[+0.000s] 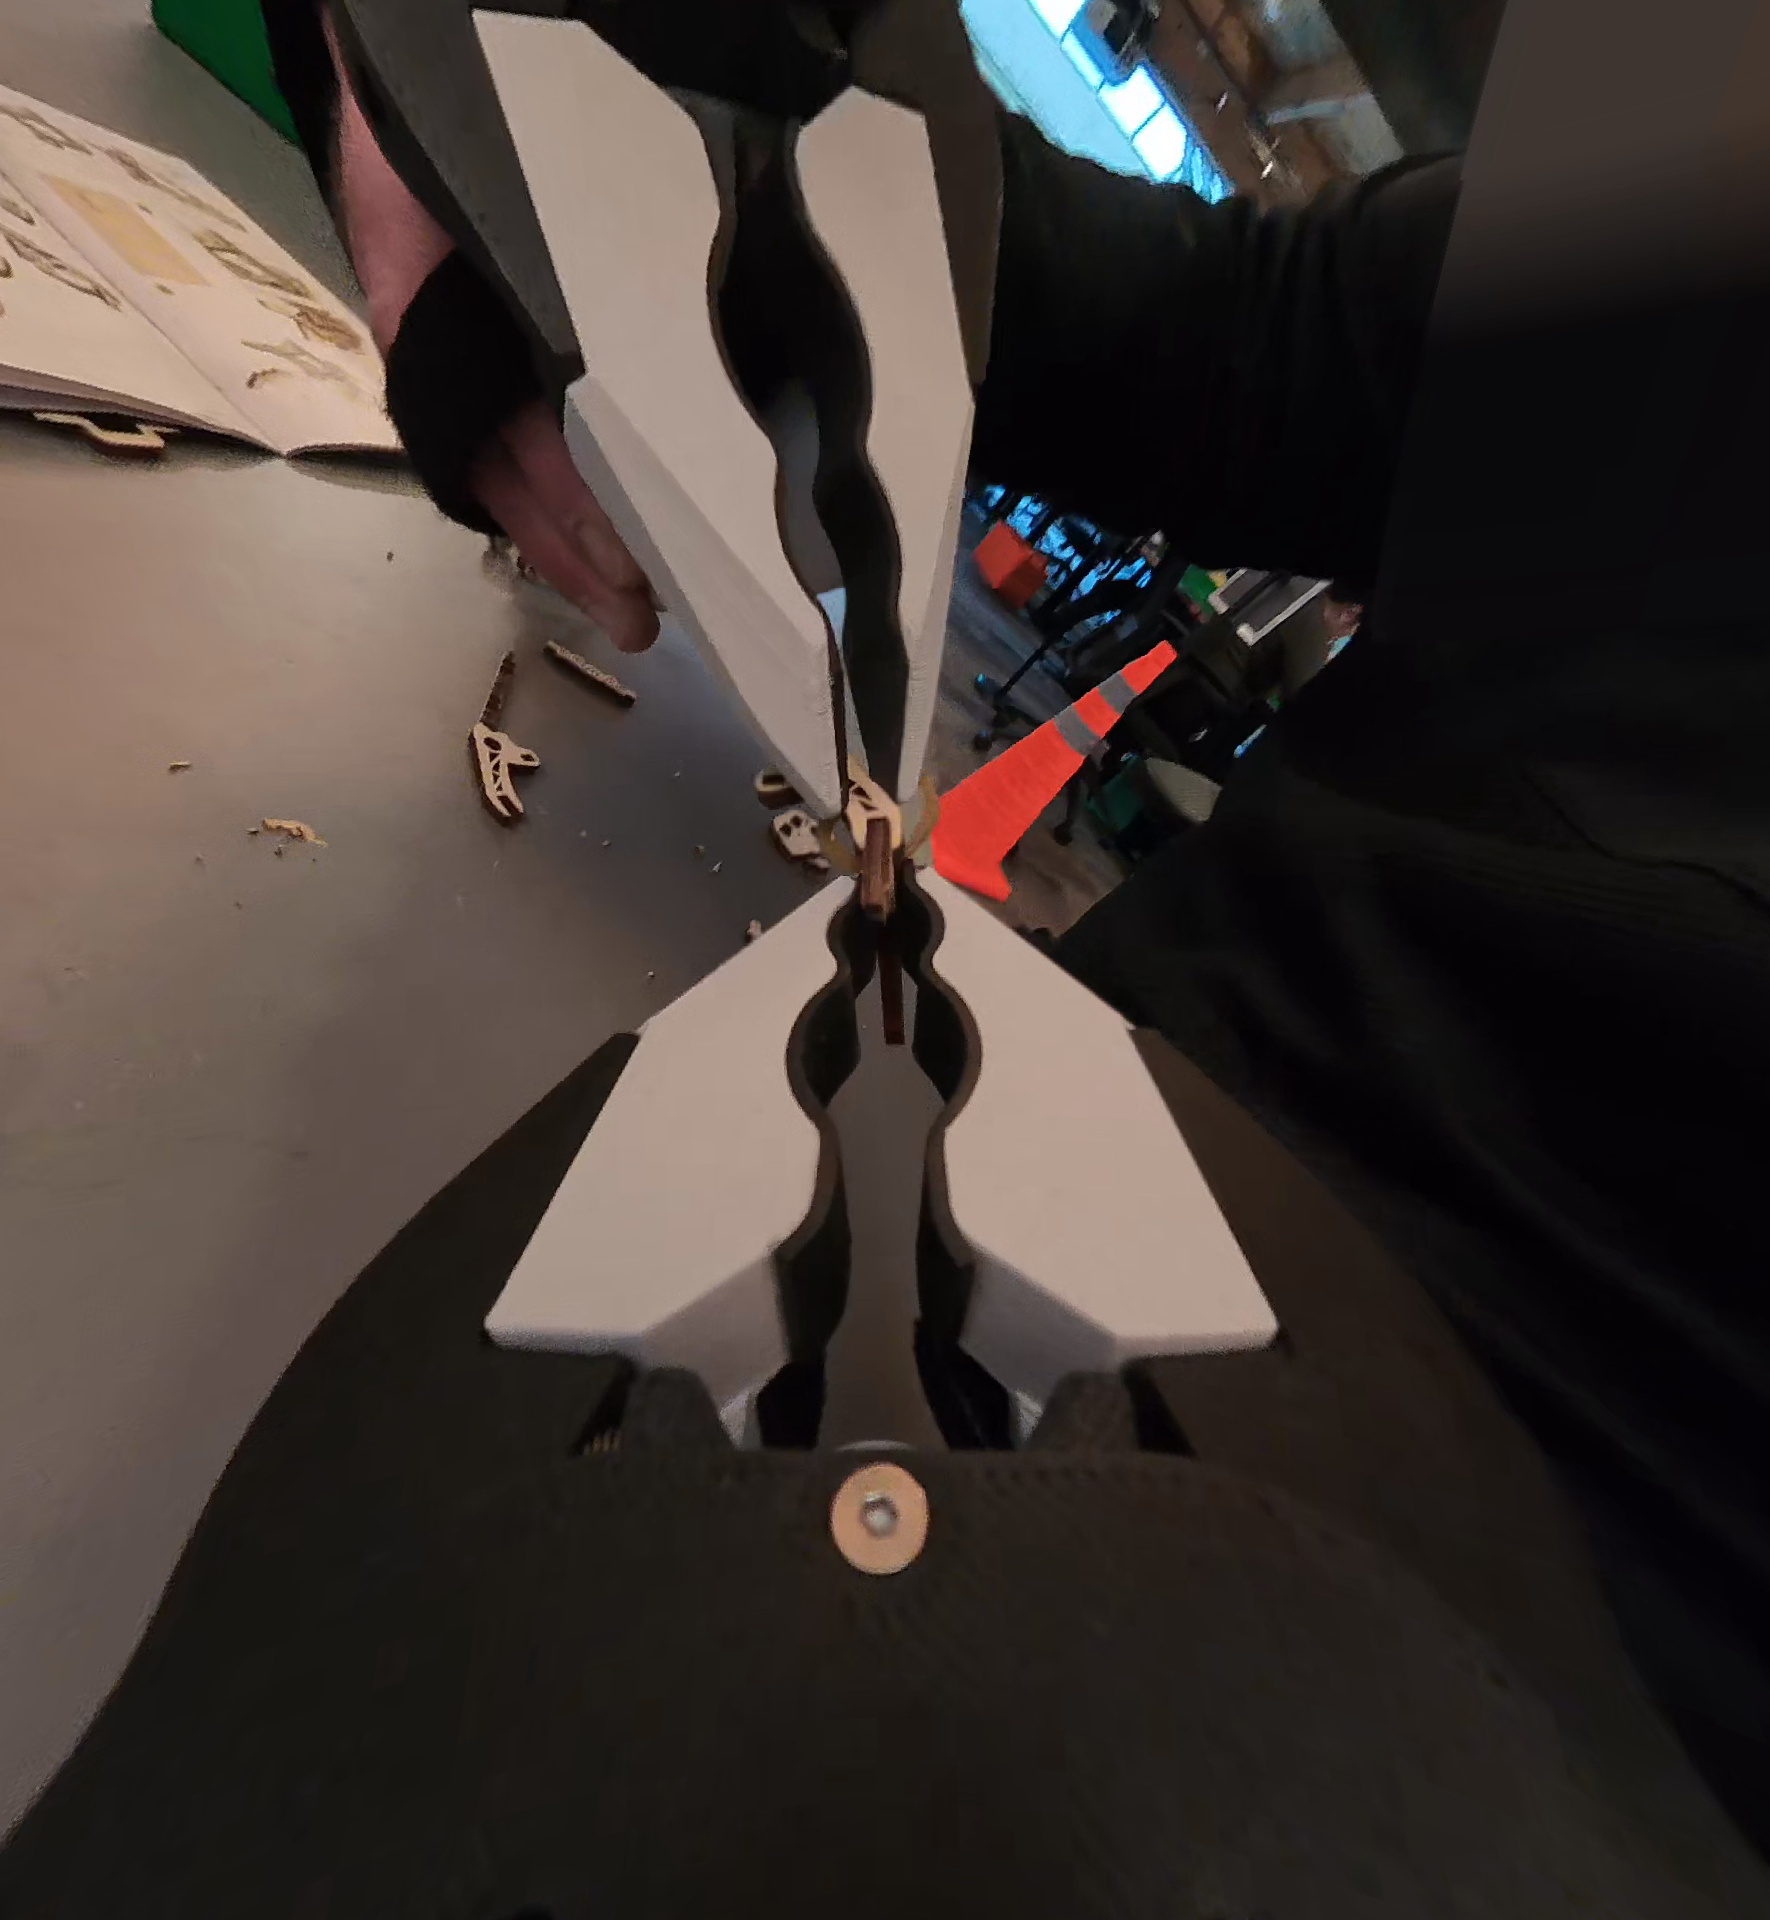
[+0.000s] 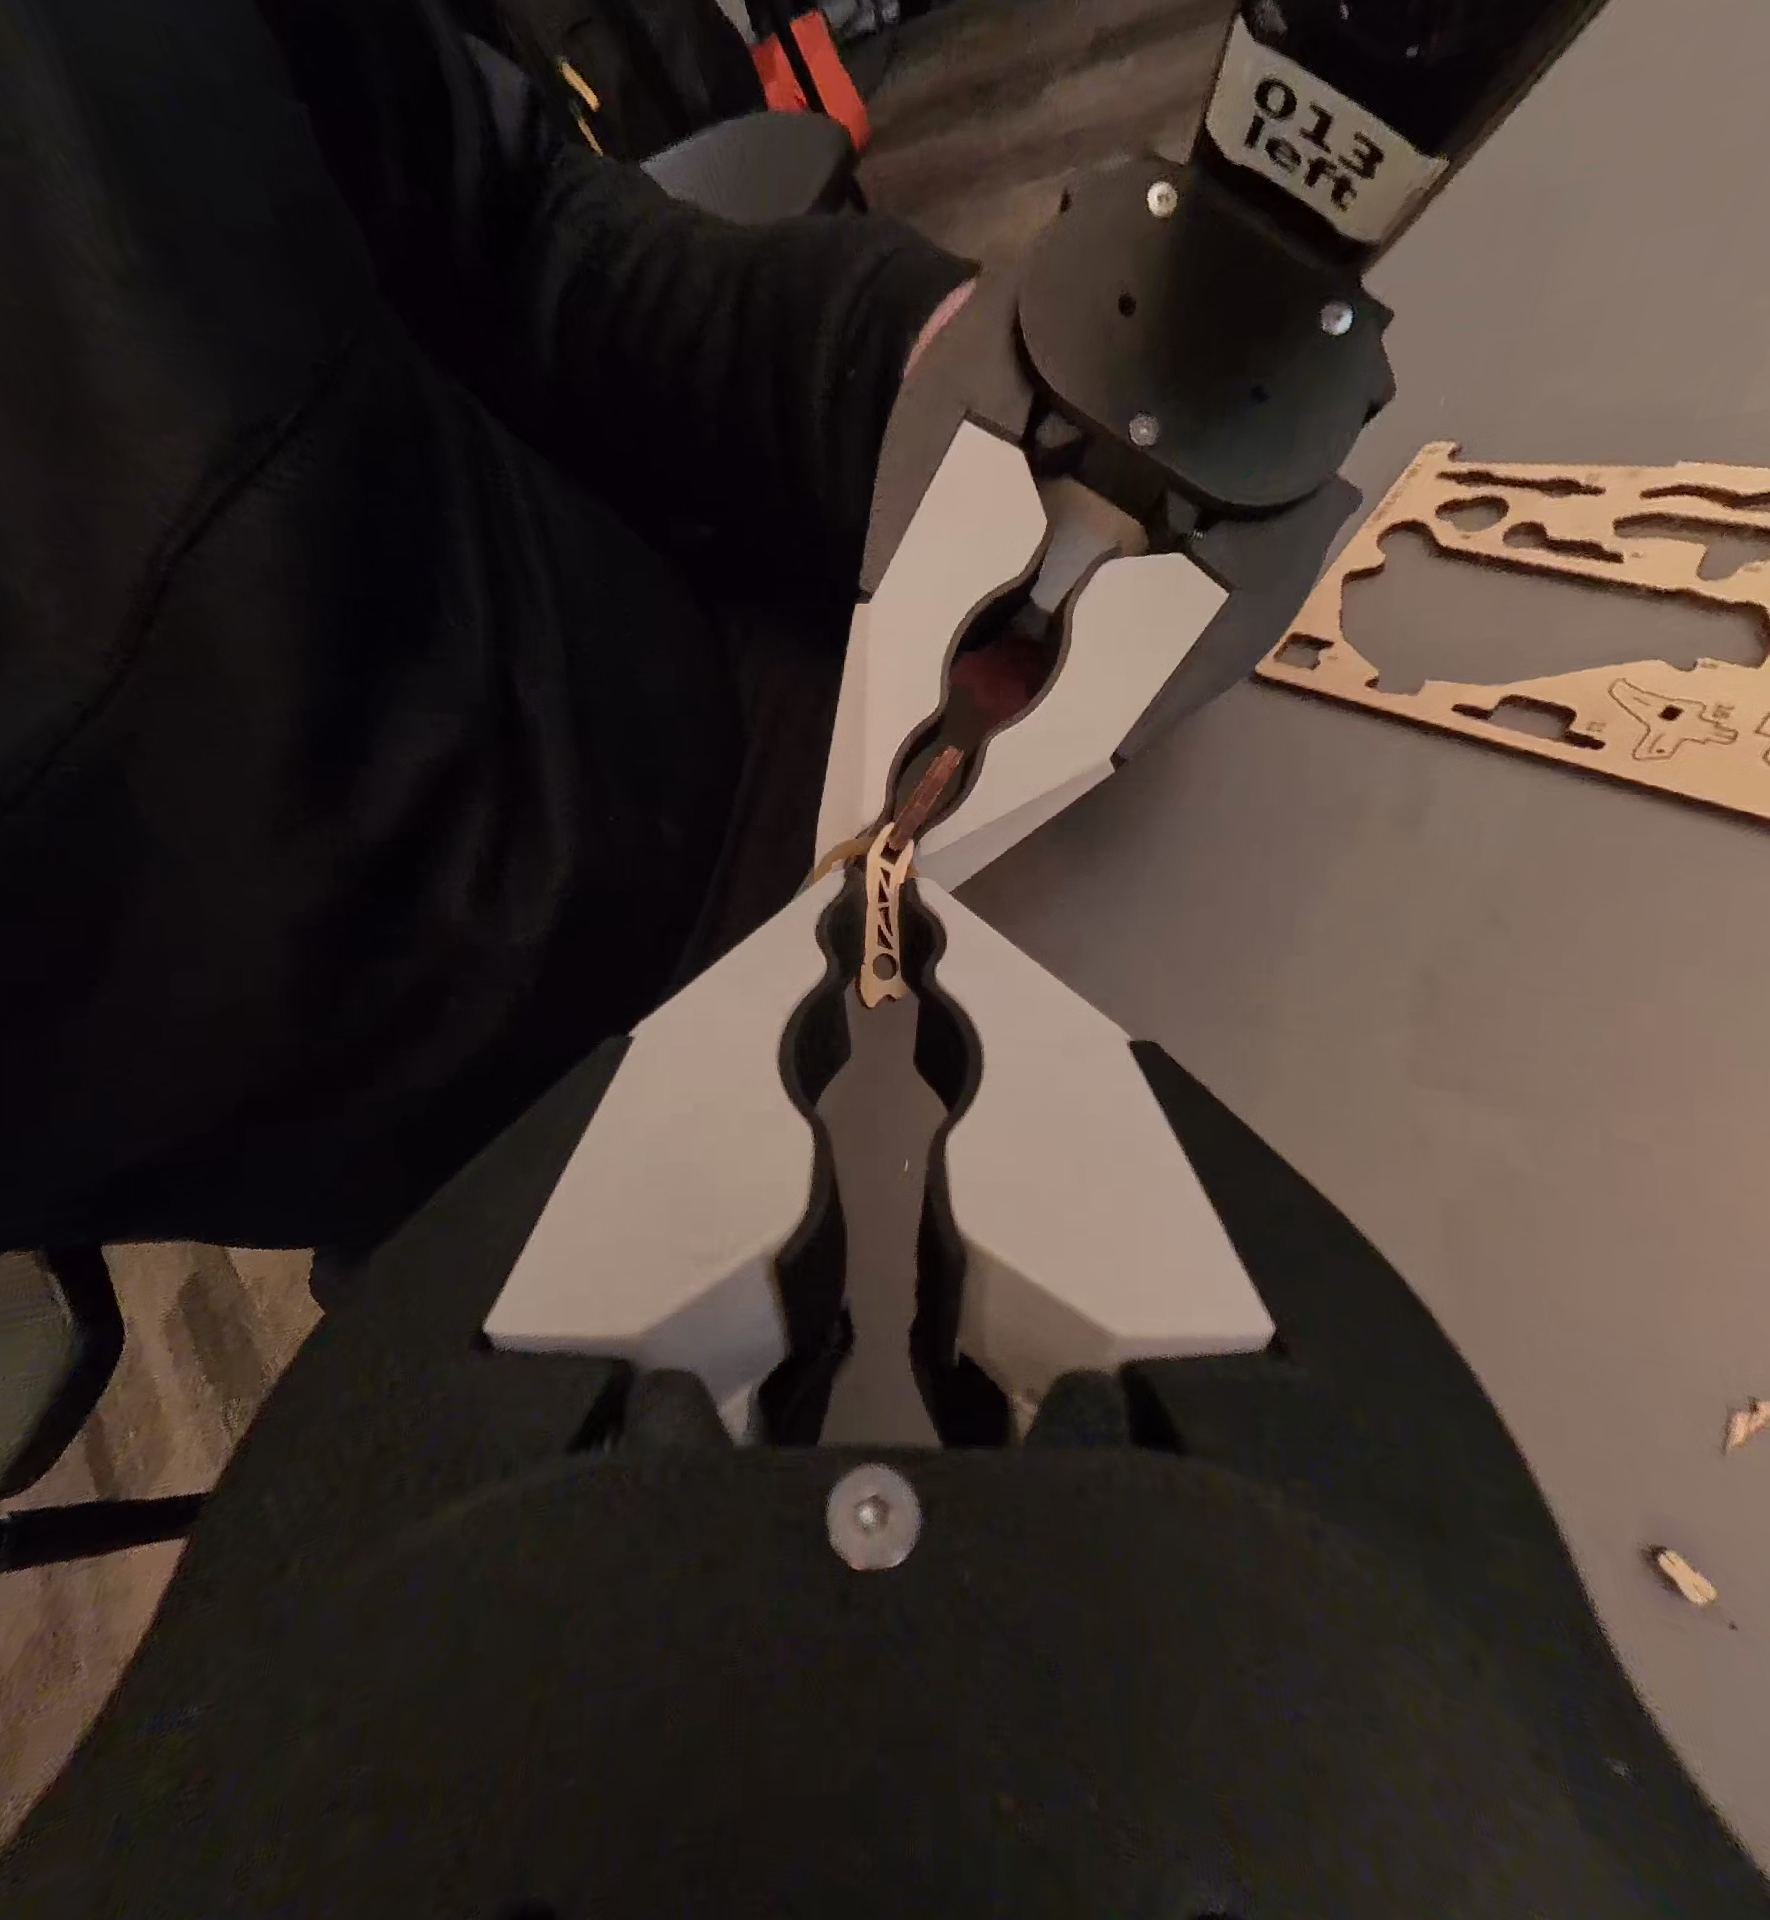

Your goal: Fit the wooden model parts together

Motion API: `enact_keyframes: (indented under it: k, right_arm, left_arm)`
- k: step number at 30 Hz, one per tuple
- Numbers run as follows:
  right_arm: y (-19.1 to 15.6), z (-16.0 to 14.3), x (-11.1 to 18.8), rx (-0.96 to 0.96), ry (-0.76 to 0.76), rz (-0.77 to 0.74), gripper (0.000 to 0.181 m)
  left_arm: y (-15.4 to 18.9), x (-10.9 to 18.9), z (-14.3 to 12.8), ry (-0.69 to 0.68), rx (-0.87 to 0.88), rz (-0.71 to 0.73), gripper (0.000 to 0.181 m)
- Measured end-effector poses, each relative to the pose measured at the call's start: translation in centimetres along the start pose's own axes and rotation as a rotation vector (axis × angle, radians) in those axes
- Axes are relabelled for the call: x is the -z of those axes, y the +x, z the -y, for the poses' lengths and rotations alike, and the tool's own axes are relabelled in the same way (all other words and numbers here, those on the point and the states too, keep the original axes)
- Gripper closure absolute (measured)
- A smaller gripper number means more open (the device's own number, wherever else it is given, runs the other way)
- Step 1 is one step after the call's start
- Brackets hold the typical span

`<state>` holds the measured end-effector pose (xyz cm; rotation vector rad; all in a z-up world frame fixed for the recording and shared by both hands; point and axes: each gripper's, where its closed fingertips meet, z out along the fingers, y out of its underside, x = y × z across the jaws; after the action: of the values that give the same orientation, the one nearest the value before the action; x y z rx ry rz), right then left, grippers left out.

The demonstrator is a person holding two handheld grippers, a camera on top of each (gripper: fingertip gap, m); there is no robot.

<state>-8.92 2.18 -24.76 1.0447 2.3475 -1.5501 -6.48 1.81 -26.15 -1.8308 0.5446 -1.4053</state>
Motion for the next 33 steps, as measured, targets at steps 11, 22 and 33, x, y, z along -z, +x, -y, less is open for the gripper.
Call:
enact_keyframes:
  k: [11, 22, 33]
  right_arm:
    - [0.6, -1.8, -0.8, -0.068, -0.183, -0.066, 0.178]
    - [1.1, -3.0, -1.4, -0.049, -0.388, -0.158, 0.178]
    - [1.6, -4.2, -1.9, -0.053, -0.496, -0.187, 0.178]
  left_arm:
    - [-1.9, -0.2, -2.1, -0.316, -0.138, 0.272, 0.180]
    - [-3.1, -0.2, -3.4, -0.483, -0.165, 0.404, 0.180]
    - [-4.2, -0.2, -4.5, -0.629, -0.238, 0.512, 0.180]
